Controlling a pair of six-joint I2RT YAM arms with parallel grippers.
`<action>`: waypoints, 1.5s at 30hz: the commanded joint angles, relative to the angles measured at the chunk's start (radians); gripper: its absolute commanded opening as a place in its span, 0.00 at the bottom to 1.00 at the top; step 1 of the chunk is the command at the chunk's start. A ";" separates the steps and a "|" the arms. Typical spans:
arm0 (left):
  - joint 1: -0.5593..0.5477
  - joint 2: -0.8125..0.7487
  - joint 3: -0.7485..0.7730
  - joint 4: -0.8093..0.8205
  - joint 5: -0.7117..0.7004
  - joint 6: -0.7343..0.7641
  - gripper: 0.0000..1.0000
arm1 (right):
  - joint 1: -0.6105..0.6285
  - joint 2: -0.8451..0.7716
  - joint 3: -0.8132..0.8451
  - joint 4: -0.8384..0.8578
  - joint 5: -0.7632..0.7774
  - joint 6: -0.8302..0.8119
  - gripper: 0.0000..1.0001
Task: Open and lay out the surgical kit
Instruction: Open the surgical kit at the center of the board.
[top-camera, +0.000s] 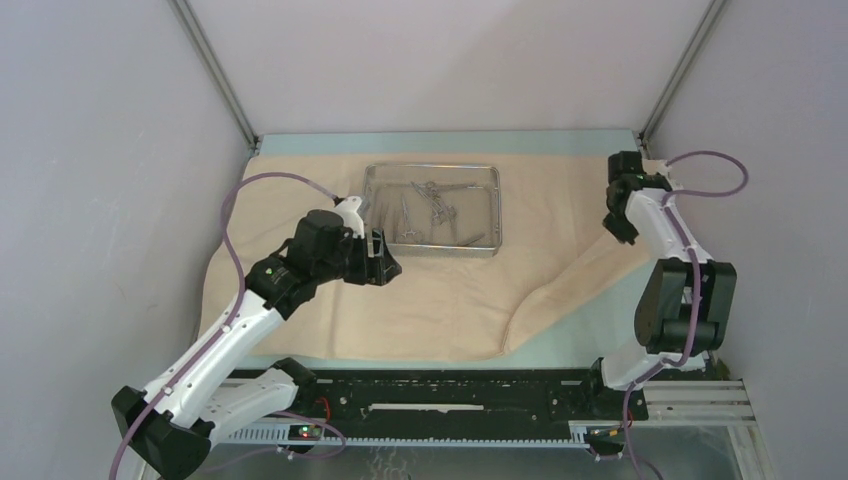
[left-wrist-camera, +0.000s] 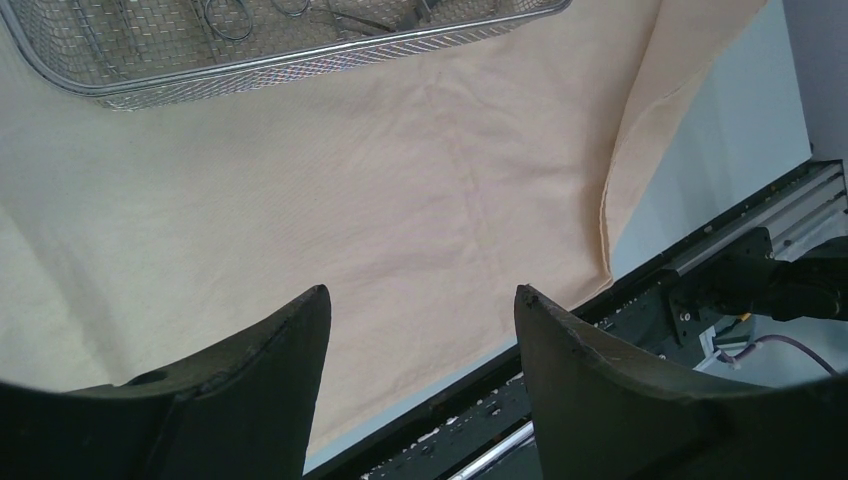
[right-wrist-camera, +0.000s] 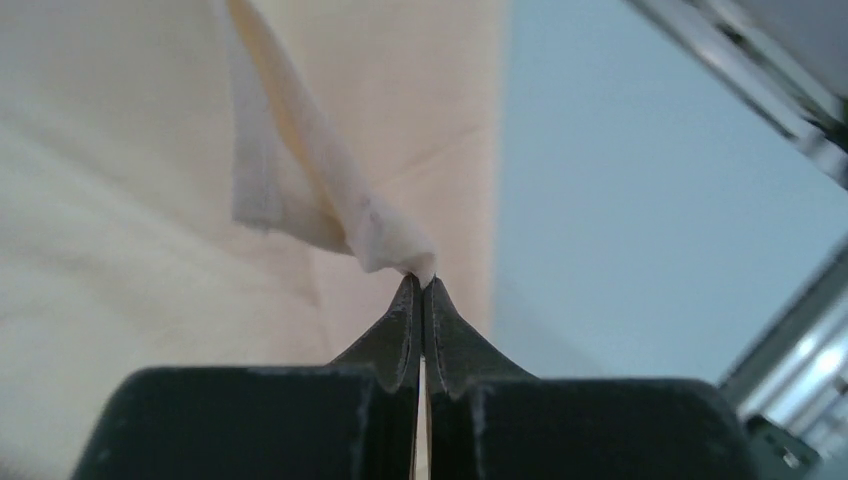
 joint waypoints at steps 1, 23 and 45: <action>-0.003 -0.020 -0.013 0.033 0.043 0.016 0.72 | -0.051 -0.109 -0.058 -0.191 0.165 0.121 0.00; -0.004 -0.082 -0.072 0.067 0.109 -0.014 0.72 | -0.497 -0.446 -0.221 -0.347 0.264 0.101 0.00; 0.055 -0.003 -0.072 0.048 -0.109 -0.197 0.74 | 0.049 -0.430 -0.171 -0.037 -0.136 0.008 0.96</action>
